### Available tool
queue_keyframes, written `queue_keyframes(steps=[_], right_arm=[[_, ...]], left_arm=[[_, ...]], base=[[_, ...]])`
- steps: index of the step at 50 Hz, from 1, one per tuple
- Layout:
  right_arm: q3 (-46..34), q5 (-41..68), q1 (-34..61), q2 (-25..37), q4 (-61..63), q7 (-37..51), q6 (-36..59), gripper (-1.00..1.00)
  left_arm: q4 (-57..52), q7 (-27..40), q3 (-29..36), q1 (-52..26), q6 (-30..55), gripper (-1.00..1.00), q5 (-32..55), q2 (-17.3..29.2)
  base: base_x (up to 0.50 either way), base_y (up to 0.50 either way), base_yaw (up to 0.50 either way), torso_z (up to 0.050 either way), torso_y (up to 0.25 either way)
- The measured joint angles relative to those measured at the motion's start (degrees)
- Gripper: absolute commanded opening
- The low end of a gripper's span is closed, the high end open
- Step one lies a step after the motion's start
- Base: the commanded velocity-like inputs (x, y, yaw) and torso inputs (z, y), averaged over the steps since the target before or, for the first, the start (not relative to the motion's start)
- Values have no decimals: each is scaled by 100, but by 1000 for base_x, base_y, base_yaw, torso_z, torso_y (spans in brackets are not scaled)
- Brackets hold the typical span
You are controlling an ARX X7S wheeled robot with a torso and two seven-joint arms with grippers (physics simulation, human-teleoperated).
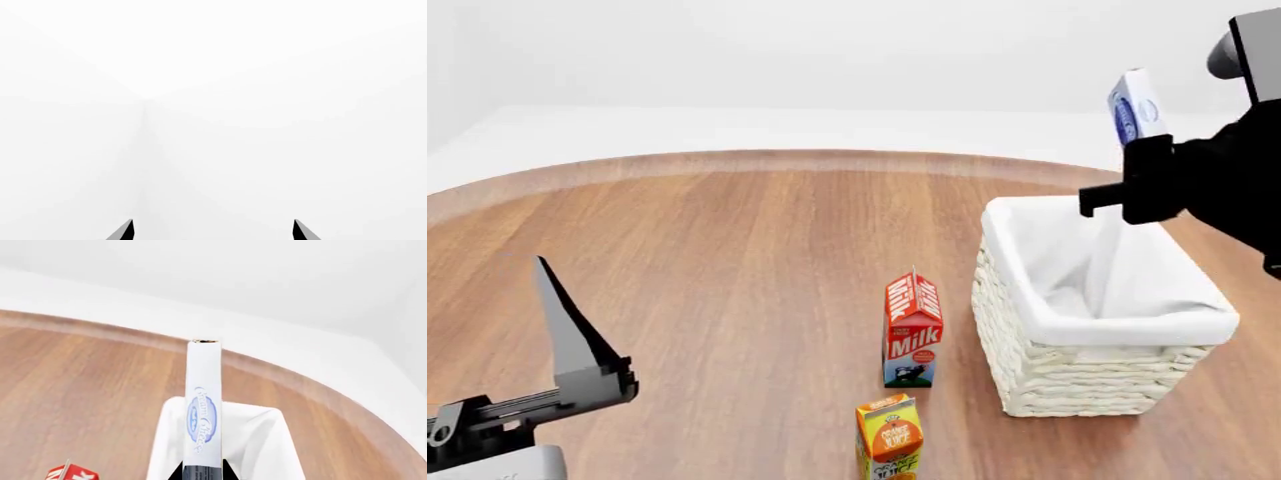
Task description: Pick up the cream cheese box and the butter, and put them in the basket.
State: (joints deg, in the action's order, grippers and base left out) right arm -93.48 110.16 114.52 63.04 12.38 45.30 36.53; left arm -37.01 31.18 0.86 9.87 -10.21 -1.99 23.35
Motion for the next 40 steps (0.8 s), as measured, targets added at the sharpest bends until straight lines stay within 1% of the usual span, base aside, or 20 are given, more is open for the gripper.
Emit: queue_keyframes(steps=[25,40], right_arm=[[-210,-217,-455,-690,-1289,-435,-30,-100],[-415,-426,-891,-1119,-2126,-778,-104,-100]], left_arm=[[59,16,56,-13,-23,100,5,23],[103,25,75,-31,-34,100,38,41]], base=[[0,0,0,1,1],[0,0,0,0,1]])
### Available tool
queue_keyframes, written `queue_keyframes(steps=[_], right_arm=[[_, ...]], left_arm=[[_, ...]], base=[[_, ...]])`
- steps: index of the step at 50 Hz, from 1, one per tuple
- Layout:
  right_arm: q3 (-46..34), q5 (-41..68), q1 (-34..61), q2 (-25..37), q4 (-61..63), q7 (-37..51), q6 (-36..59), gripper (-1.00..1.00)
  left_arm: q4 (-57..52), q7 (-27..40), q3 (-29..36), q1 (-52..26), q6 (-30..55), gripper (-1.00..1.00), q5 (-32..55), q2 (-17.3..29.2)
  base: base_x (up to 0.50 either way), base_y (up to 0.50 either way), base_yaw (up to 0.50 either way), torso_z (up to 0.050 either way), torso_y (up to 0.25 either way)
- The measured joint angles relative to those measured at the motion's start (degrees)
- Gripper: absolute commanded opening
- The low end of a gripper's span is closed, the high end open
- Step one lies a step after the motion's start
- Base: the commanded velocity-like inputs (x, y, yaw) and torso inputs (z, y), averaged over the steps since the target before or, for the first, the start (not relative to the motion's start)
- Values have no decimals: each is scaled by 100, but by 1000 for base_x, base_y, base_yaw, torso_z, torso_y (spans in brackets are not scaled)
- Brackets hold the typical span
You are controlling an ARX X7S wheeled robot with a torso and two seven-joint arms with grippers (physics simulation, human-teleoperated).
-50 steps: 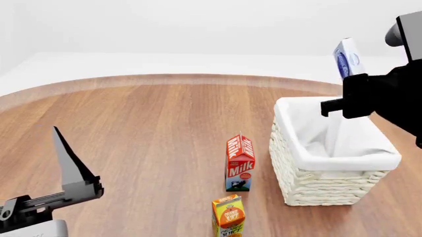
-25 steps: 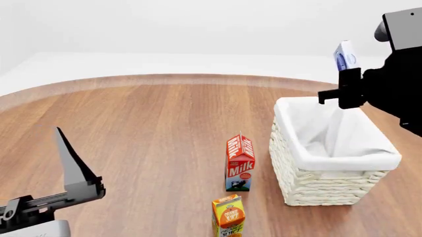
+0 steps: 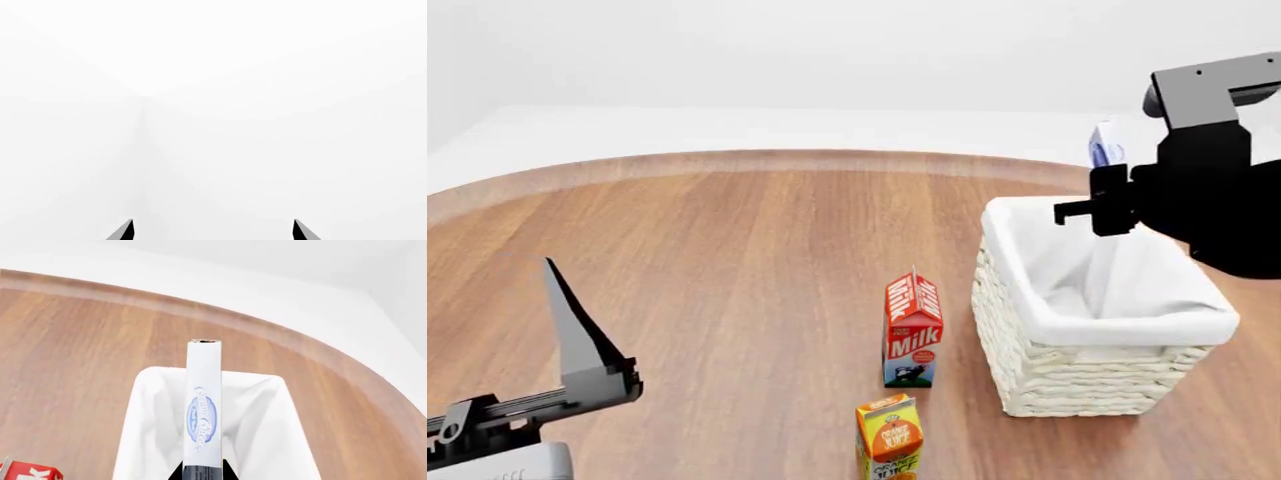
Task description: Pick up the cream cheese box and the butter, and put them in the basket.
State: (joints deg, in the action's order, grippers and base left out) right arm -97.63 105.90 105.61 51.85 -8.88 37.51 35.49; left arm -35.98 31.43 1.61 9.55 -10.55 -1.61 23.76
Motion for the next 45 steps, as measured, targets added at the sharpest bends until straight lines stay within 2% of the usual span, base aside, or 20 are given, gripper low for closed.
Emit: queue_keyframes(steps=[45], right_arm=[[-344,-396,-1032,-383,-1292,-570,-341,-100]], left_arm=[[74,31,96,-31,0,100,-12,38]], base=[[0,0,0,0,1]])
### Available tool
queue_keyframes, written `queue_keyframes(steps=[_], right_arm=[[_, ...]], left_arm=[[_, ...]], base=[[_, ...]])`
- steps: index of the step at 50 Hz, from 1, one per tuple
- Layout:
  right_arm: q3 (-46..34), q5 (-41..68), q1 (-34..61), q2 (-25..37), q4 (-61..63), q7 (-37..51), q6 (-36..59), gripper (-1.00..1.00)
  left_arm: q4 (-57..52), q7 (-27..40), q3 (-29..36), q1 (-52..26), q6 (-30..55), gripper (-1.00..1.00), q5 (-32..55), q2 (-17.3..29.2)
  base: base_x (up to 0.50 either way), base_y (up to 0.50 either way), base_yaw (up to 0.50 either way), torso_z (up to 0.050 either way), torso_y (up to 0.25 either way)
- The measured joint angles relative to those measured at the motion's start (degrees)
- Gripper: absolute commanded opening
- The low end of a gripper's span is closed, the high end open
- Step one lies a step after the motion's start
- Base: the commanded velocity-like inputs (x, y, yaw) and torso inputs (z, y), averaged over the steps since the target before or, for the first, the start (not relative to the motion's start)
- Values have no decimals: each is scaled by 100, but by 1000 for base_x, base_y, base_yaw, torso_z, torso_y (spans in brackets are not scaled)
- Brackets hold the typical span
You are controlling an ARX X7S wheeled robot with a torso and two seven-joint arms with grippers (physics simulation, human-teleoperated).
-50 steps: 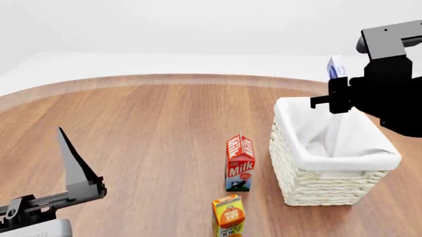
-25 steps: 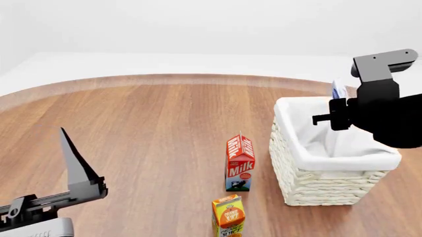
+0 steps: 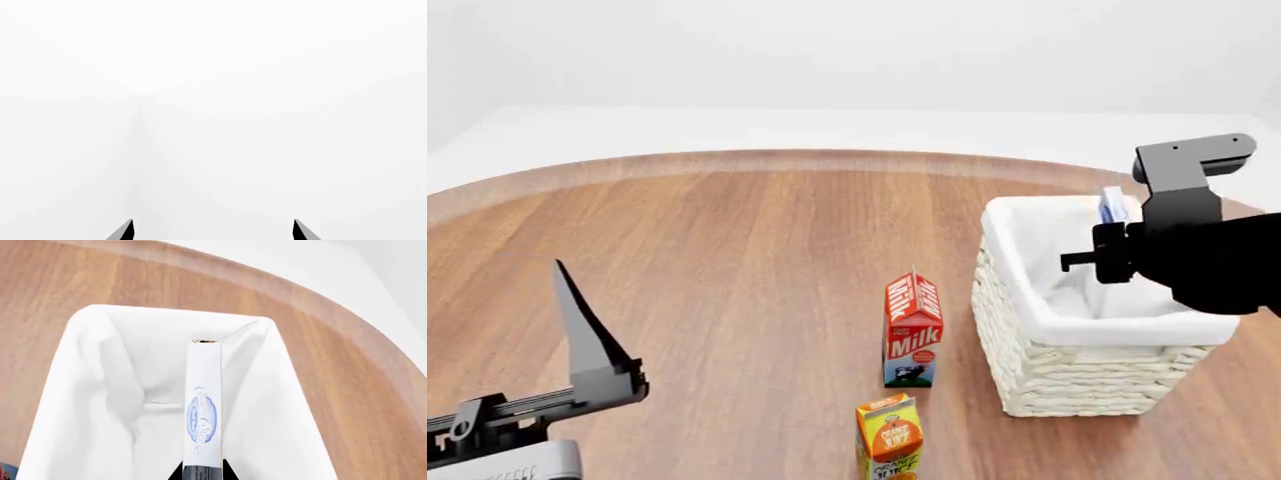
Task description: Pick up the cream cheese box and the butter, and put them in the basket.
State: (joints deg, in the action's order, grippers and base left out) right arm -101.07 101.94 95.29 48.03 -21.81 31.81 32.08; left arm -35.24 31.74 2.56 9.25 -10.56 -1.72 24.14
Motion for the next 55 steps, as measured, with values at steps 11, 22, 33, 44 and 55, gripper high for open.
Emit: queue_keyframes(steps=[11,22,33,44,55], right_arm=[[-31,-47,-117,-91,-203,-116,-24,-100],[-68,-109,-174,-130,-314,-253,13,-100],[-109,-156,-253,-124,-343,-318,34,-100],[-128,-199,-304,-165,-396,-373,45,-100],[-104,-298,-300,-228,-491,-414,63,100]], left_arm=[[24,5,35,-10,-8,100,-8,6],[25,14,62,-11,-6,100,-17,11],[30,24,85,-11,-9,100,-24,17],[27,33,95,-11,-1,100,-12,29],[24,42,103,-11,6,100,-1,41]], base=[[0,0,0,1,1],[0,0,0,0,0],[0,0,0,0,1],[0,0,0,0,0],[0,0,0,1,1]])
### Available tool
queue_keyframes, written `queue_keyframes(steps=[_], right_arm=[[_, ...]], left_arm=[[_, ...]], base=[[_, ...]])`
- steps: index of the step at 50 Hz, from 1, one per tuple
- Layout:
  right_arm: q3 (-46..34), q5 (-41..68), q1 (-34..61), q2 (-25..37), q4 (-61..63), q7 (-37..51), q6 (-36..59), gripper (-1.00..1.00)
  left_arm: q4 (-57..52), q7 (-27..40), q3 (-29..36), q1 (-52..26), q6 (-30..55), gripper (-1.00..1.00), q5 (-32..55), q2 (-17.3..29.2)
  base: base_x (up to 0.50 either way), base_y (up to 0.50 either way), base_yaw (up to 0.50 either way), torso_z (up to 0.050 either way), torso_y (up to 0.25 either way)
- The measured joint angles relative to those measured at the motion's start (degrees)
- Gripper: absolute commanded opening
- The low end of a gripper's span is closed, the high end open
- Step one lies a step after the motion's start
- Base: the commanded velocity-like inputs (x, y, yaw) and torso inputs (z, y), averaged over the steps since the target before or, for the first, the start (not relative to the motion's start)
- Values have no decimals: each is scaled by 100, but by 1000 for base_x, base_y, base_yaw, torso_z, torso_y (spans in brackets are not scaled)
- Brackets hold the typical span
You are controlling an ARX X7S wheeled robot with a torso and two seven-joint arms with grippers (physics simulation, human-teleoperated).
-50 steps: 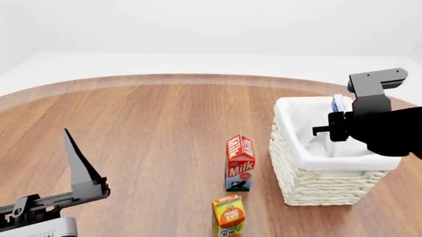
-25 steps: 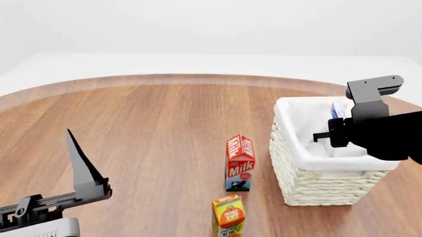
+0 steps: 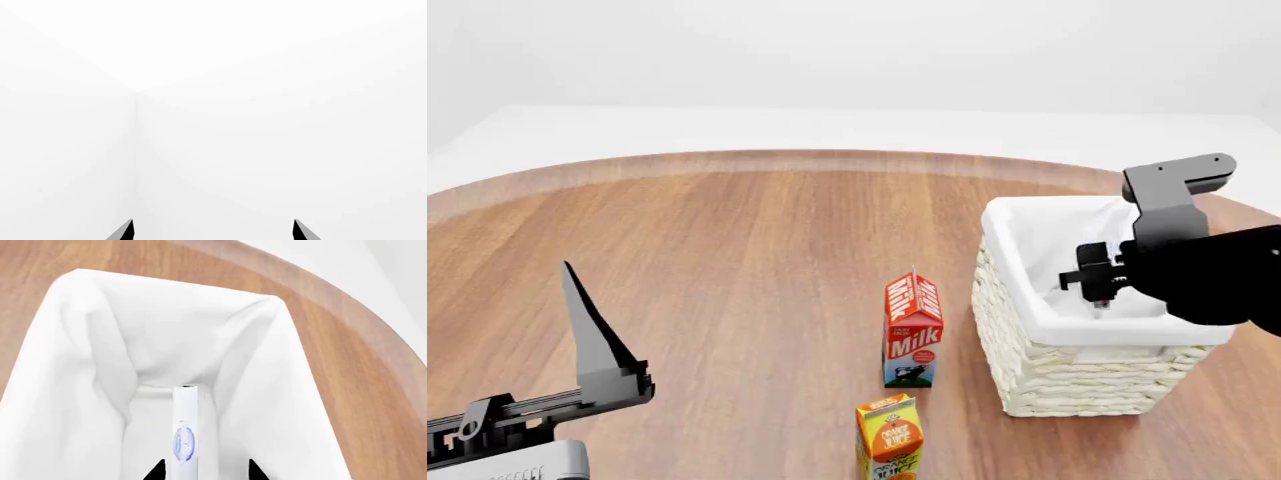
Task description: Pick up the cream cheese box and the butter, and put them in the basket.
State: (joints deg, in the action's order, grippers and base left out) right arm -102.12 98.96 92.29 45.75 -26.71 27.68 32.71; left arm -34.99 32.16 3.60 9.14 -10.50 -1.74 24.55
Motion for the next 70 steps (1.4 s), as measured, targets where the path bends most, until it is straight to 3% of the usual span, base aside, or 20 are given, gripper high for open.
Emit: queue_keyframes(steps=[21,50,60,70], right_arm=[[79,-160,251,213,416,162,111,100],[855,242,1880,2026,5264,1706,627,100],[1120,591,2204,2121,6736,2258,599,100],[1538,1042,1873,1752,7896,2955,522,100]], left_arm=[[6,15,38,-12,4,100,-7,16],[-81,47,57,16,11,100,-28,48],[-138,69,25,40,24,100,-19,69],[-175,90,-11,58,30,100,5,90]], base=[[0,0,0,0,0],[0,0,0,0,0],[0,0,0,0,0],[0,0,0,0,0]])
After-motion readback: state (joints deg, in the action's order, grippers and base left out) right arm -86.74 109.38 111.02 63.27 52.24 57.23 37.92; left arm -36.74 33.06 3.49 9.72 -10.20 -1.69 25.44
